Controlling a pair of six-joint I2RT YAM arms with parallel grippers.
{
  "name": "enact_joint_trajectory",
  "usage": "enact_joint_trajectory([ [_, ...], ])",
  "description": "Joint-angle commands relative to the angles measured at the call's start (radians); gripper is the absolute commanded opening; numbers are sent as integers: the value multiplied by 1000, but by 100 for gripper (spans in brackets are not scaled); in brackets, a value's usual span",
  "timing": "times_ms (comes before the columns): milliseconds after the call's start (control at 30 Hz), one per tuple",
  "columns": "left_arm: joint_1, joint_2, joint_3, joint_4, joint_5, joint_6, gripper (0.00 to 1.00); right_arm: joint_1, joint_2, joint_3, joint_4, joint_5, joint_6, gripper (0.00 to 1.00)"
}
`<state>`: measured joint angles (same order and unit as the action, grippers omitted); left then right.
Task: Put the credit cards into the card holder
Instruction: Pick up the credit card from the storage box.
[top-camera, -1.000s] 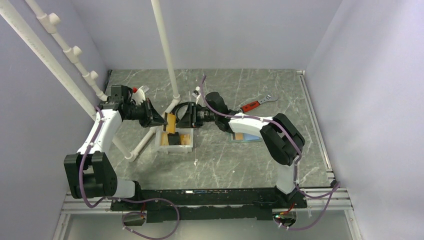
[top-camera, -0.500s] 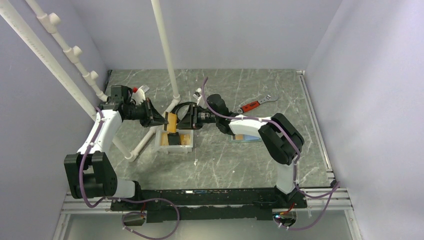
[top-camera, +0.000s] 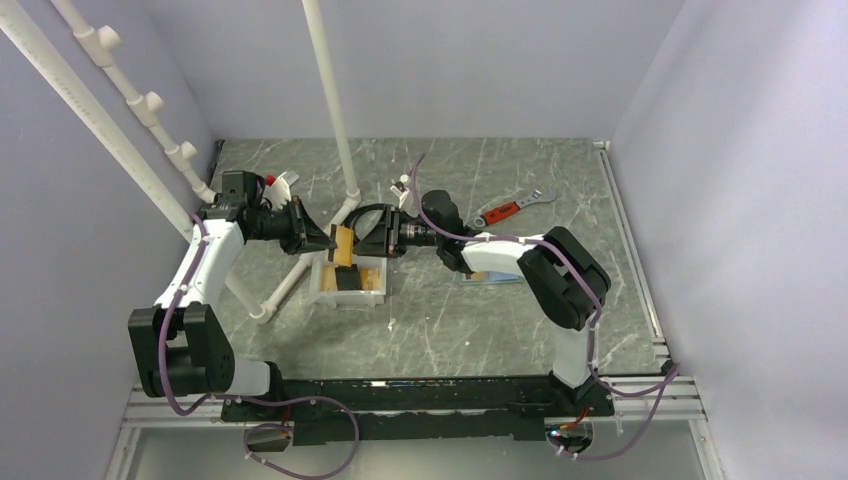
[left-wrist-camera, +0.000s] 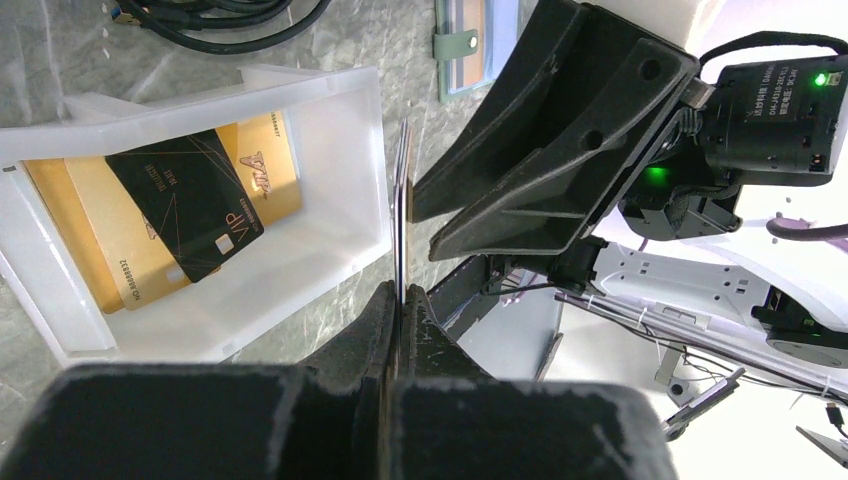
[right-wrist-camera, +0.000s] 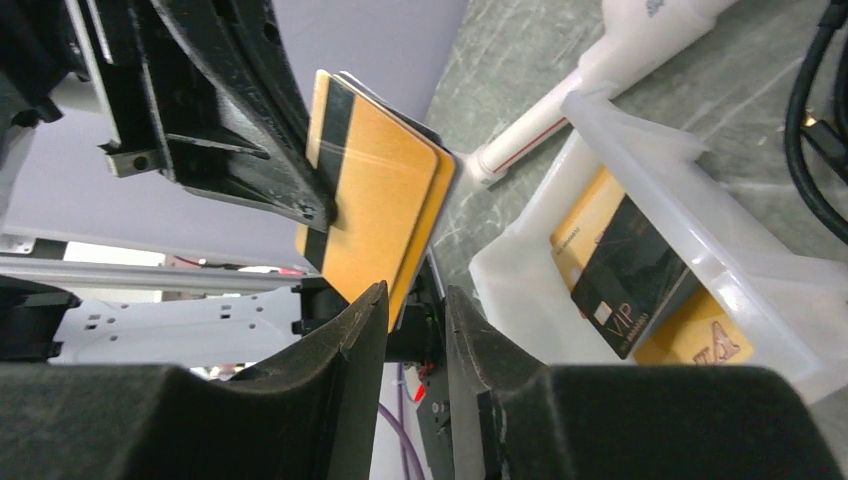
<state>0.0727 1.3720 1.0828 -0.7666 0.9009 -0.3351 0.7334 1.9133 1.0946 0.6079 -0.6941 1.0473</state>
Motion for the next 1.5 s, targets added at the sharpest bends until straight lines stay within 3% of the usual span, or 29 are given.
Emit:
enact_joint_trajectory([
  [0,7,-28,-7,24,51,15,0,-3,9,26,108,-36,38,30],
  [167,7,-27,-12,30,61,12,0,-2,33,40,113,-44,52,28],
  [433,7,-27,-8,33,72,11,0,-3,46,25,136,-45,62,15],
  [733,7,-27,-26,60,103,-3,0,1,77,41,217,-77,122,21],
  [967,7,-25,-51,98,133,-30,0,3,126,34,405,-103,258,22],
  [1467,7,-41,-44,102,148,-45,0,-14,130,-38,471,-95,290,11],
])
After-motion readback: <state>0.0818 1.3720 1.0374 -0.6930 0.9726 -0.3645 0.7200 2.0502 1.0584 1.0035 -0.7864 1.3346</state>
